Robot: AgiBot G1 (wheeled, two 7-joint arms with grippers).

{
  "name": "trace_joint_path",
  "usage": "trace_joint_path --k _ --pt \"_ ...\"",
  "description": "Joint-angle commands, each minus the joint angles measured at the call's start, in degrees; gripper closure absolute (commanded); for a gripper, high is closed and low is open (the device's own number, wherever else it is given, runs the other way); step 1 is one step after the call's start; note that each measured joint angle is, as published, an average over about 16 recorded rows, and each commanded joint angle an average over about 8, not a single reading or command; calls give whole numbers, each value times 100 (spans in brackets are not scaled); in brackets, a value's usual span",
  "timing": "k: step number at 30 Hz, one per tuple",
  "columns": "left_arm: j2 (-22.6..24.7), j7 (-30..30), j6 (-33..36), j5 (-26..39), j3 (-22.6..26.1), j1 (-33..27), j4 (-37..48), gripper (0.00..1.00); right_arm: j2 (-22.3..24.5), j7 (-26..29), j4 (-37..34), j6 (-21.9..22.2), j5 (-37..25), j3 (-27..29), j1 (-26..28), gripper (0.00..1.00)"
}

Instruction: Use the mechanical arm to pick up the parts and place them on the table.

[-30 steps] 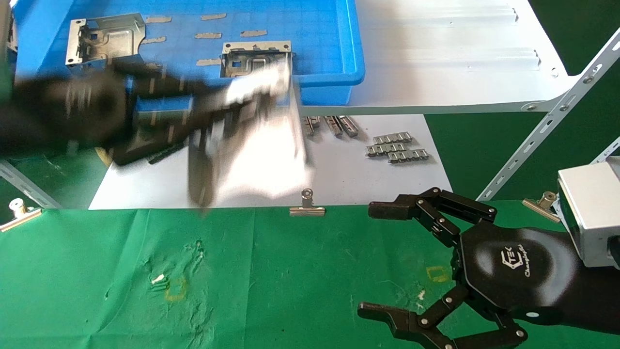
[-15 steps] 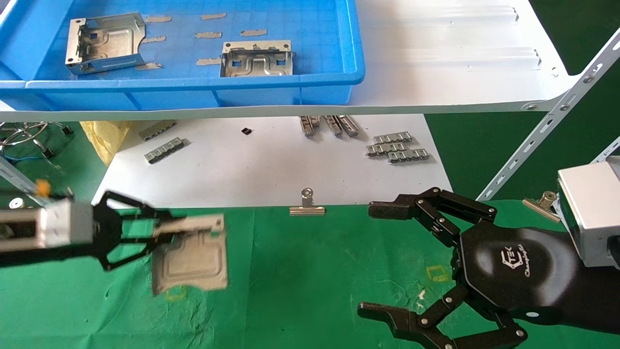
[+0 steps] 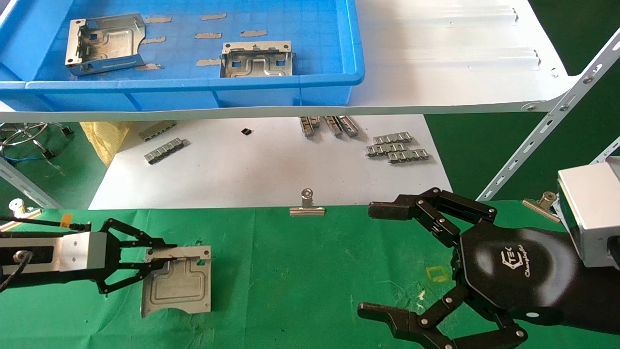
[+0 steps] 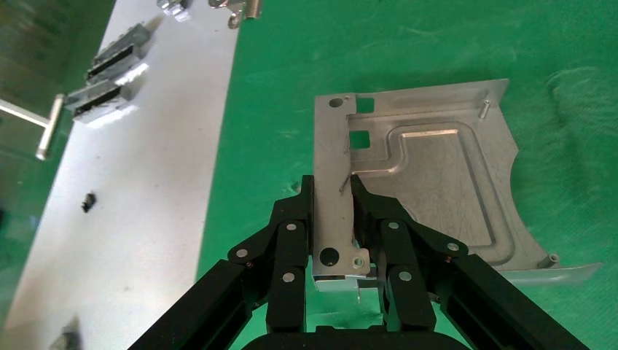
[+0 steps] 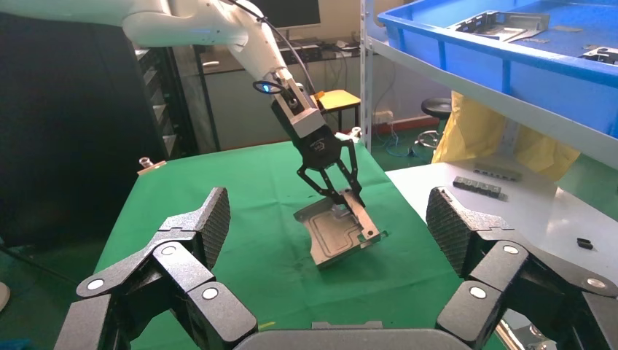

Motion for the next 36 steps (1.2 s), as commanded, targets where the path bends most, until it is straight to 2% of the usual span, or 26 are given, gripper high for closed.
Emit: trace_joint_path --k 1,3,5,16,21,25,32,36 --pt "43 29 63 31 28 -26 146 40 0 0 0 0 0 0 0 0" --pt "64 48 81 70 66 -39 228 16 0 0 0 0 0 0 0 0" --pt "85 85 66 117 105 -53 299 0 0 0 0 0 0 0 0 0" --pt "240 536 -15 296 230 -263 467 0 0 0 0 0 0 -1 0 0" --pt "242 434 114 141 143 -326 630 0 0 0 0 0 0 -1 0 0" --pt "235 -98 235 -106 15 -245 771 0 0 0 0 0 1 -1 0 0" --pt "59 -1579 328 -978 -423 297 633 0 1 -1 0 1 1 -1 0 0" --pt "-26 -1995 333 -1398 -622 582 523 0 1 -1 -1 2 1 0 -1 0"
